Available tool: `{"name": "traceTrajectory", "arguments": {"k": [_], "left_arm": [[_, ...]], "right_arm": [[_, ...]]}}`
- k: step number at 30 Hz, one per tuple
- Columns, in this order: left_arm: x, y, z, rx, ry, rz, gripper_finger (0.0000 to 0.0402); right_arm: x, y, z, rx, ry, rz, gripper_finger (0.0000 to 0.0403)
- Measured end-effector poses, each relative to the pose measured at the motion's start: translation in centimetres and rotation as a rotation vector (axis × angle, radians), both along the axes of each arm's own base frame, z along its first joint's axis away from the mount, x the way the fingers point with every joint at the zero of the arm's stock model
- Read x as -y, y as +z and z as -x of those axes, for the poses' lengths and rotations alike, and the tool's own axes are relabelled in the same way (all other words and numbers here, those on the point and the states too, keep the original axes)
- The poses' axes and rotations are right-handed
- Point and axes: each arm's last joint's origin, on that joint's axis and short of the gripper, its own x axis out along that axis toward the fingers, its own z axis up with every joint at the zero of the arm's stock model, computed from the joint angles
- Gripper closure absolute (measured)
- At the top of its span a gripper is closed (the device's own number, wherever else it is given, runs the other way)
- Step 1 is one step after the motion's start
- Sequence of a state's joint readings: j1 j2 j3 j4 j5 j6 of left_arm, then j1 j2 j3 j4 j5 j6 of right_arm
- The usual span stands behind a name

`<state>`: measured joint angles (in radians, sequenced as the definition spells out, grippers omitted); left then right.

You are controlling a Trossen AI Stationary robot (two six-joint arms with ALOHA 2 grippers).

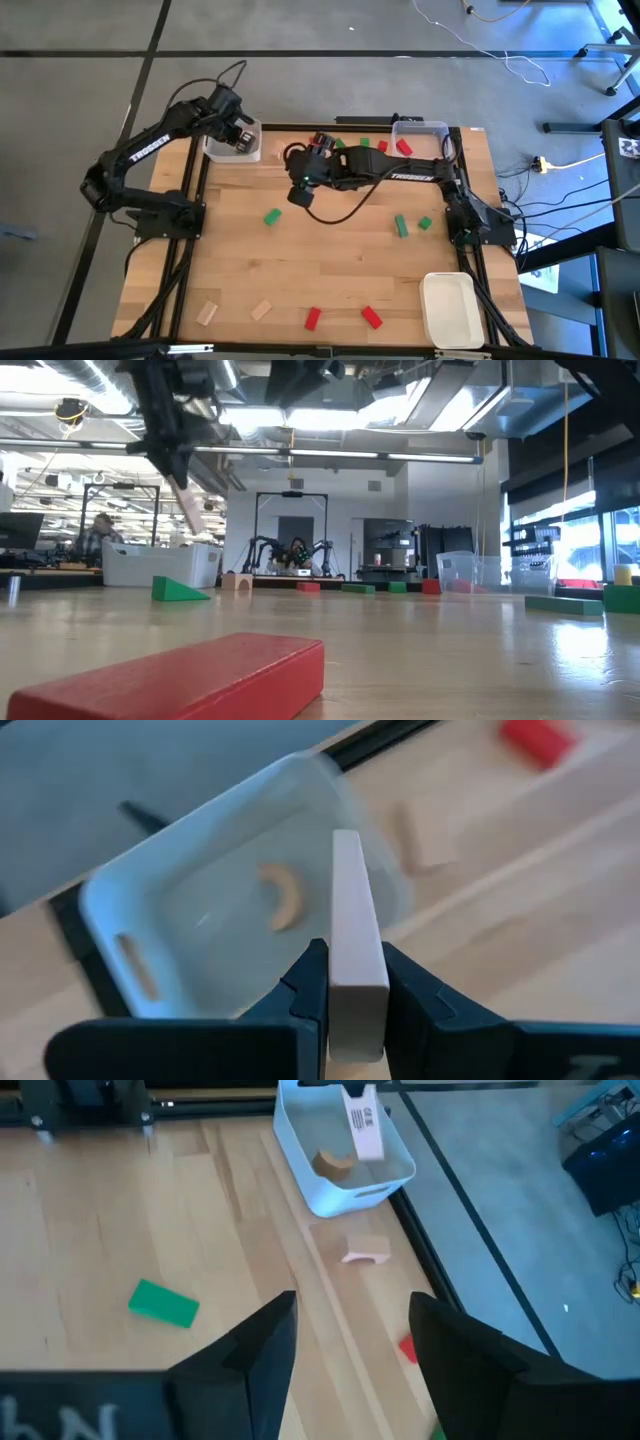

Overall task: Sort & place blocks by color
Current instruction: Put the light brown block into the gray bin

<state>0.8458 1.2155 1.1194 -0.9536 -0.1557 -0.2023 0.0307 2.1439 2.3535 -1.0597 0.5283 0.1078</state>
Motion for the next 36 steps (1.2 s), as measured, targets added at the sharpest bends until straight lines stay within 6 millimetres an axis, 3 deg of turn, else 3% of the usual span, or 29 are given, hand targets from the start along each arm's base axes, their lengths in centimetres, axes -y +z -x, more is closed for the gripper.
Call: {"name": "traceTrajectory", "arguments": {"k": [9, 19, 25, 36], "left_arm": [[-3.9, -4.1, -1.9, -0.099, 0.024, 0.073, 0.0354], [-5.4, -7.1, -3.0, -0.162, 0.046, 0.15, 0.0344], [-5.5, -7.5, -3.0, -0.219, 0.021, 0.139, 0.0278], [-5.1, -6.5, -2.7, -0.22, -0.028, 0.102, 0.0266]], "right_arm": [[0.0, -0.2, 0.3, -0.04, 0.006, -0.002, 0.0208], [0.0, -0.3, 0.3, -0.039, 0.0, -0.009, 0.0208], [0.0, -0.3, 0.3, -0.036, -0.01, -0.018, 0.0208], [0.0, -0.7, 0.8, -0.086, -0.021, -0.027, 0.0208]]}}
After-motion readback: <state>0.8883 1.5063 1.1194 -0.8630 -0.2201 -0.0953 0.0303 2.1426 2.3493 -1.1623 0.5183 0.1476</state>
